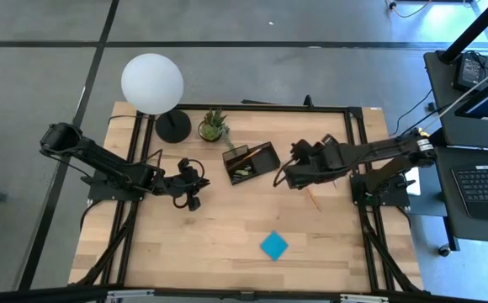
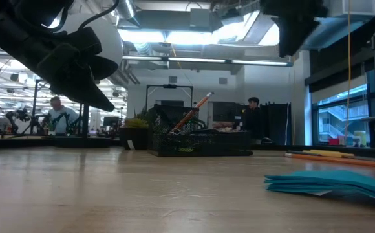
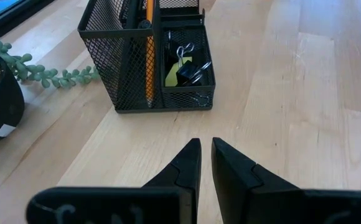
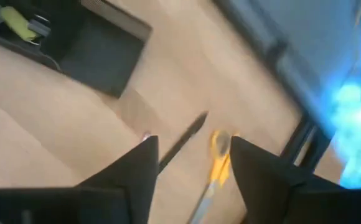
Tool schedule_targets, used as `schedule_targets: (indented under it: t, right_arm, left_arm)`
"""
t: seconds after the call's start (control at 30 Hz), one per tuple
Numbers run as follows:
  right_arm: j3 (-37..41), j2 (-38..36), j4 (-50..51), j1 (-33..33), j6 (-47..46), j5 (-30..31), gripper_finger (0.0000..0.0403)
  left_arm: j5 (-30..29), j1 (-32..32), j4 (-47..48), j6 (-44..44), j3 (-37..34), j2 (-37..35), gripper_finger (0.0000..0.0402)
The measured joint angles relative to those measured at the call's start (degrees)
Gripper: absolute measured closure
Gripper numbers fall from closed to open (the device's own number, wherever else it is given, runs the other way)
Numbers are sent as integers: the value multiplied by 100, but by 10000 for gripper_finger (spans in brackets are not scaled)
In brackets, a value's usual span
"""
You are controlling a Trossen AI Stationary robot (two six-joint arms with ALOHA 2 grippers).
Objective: Pick and place office supplies into organizer
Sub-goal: Put the black pen into the desk organizer
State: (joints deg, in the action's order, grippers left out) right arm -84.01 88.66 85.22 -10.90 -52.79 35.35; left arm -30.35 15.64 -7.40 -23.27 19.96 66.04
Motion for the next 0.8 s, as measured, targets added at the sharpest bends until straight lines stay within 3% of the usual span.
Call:
schedule_targets:
  t: [0.2, 0.37, 0.67, 0.8]
  right_arm:
    - [457, 2, 482, 248, -550, -631, 178]
    - [1330, -2, 189, 632, -462, -978, 177]
    - [2664, -80, -1916, 1456, 551, -1864, 177]
    - [3014, -81, -2656, 1717, 663, -1953, 177]
  left_arm:
    - [2, -1, -1, -13, -1, 0, 370]
    - [2, 0, 2, -11, 0, 0, 370]
    - [2, -1, 4, -13, 0, 0, 370]
    - [2, -1, 7, -4, 0, 0, 370]
